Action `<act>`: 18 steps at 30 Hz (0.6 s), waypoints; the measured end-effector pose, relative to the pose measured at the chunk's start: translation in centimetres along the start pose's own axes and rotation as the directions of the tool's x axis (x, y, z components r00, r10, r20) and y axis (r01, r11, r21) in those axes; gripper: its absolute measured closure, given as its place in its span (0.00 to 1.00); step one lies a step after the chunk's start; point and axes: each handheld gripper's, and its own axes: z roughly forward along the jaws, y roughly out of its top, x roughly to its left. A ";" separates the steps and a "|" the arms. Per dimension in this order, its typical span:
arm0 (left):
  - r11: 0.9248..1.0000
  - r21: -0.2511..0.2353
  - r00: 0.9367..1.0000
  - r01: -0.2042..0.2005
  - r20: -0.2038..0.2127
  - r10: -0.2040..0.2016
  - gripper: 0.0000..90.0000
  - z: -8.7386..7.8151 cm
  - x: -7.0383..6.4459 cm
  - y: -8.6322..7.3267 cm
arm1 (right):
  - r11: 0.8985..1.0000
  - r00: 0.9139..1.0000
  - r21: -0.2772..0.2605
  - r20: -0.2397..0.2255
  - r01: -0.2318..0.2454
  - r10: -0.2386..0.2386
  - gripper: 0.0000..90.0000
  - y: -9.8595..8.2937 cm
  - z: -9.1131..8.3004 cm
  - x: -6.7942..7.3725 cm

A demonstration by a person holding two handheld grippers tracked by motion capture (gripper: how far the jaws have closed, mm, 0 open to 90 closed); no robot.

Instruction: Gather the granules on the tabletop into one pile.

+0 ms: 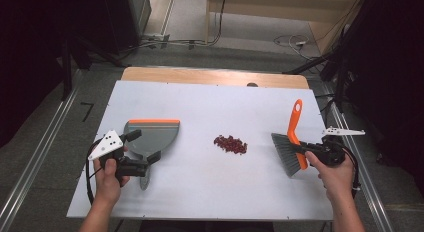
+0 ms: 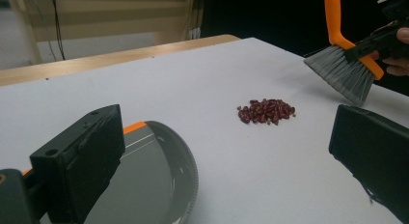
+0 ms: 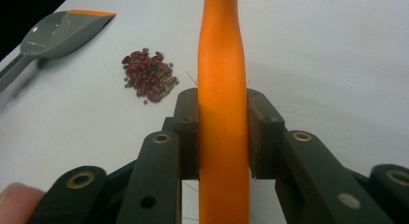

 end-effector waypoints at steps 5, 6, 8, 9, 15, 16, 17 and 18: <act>1.000 0.007 1.000 -0.005 -0.001 0.005 0.00 0.2 -0.1 -0.1 | 1.000 1.000 -0.003 0.003 0.008 -0.008 0.77 0.1 0.2 0.2; 1.000 0.004 1.000 -0.002 -0.001 0.002 0.00 0.1 0.0 -0.1 | 1.000 1.000 -0.005 0.004 0.006 -0.006 0.77 0.1 0.3 0.2; 1.000 0.001 1.000 0.001 -0.005 -0.001 0.00 0.0 0.1 -0.1 | 1.000 1.000 -0.010 0.003 0.001 -0.001 0.77 0.1 0.3 0.2; 1.000 0.000 1.000 0.002 -0.005 -0.002 0.00 0.0 0.1 -0.1 | 1.000 1.000 -0.009 0.002 -0.001 0.001 0.77 0.1 0.4 0.2; 1.000 -0.013 1.000 0.009 -0.007 -0.009 0.00 -0.2 0.3 0.0 | 1.000 1.000 -0.016 0.008 -0.011 0.011 0.77 0.0 0.5 0.1; 1.000 -0.013 1.000 0.009 -0.008 -0.009 0.00 -0.1 0.2 0.1 | 1.000 1.000 -0.016 0.009 -0.011 0.011 0.77 0.0 0.4 0.2; 1.000 -0.011 1.000 0.008 -0.009 -0.008 0.00 -0.1 0.2 0.1 | 1.000 1.000 -0.017 0.009 -0.011 0.012 0.77 -0.1 0.4 0.2; 1.000 -0.010 1.000 0.007 -0.009 -0.007 0.00 -0.1 0.2 0.1 | 1.000 1.000 -0.020 0.009 -0.013 0.013 0.77 -0.1 0.4 0.2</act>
